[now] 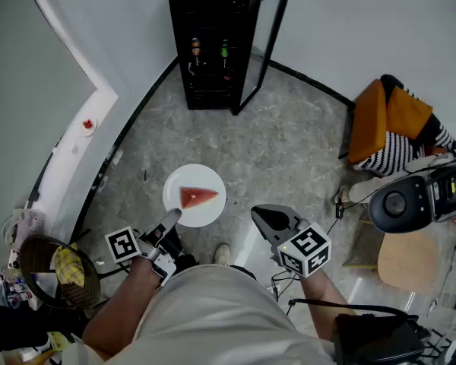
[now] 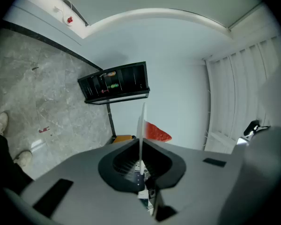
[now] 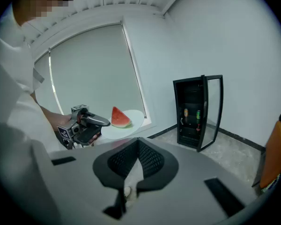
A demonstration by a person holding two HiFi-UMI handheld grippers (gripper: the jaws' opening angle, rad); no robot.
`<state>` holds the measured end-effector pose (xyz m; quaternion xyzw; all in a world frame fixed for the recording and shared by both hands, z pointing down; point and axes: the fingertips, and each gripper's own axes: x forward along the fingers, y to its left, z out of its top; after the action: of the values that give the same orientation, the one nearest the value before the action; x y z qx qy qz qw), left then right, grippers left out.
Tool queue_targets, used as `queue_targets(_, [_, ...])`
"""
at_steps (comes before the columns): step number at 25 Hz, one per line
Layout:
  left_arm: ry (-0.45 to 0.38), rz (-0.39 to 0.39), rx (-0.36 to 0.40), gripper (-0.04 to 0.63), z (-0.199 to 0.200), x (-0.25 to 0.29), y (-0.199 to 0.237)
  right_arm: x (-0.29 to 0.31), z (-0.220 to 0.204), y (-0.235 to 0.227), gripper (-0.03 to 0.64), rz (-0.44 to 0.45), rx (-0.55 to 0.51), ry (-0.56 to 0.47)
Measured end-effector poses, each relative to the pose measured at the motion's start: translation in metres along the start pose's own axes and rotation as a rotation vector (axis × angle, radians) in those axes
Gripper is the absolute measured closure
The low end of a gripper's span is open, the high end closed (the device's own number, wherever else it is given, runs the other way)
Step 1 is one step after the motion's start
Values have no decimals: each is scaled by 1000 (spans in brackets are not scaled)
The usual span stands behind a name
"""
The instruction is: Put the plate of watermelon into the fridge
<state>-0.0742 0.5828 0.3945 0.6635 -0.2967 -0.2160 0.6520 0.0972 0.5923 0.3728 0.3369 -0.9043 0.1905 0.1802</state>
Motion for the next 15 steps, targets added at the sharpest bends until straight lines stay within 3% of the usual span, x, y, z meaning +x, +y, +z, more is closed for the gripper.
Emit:
queue_targets(11, [-56, -12, 0, 574, 13, 8, 0, 6, -5, 5, 603, 49, -52, 61])
queue_targets(15, [-48, -2, -1, 574, 25, 20, 6, 16, 4, -6, 600, 30, -49, 34])
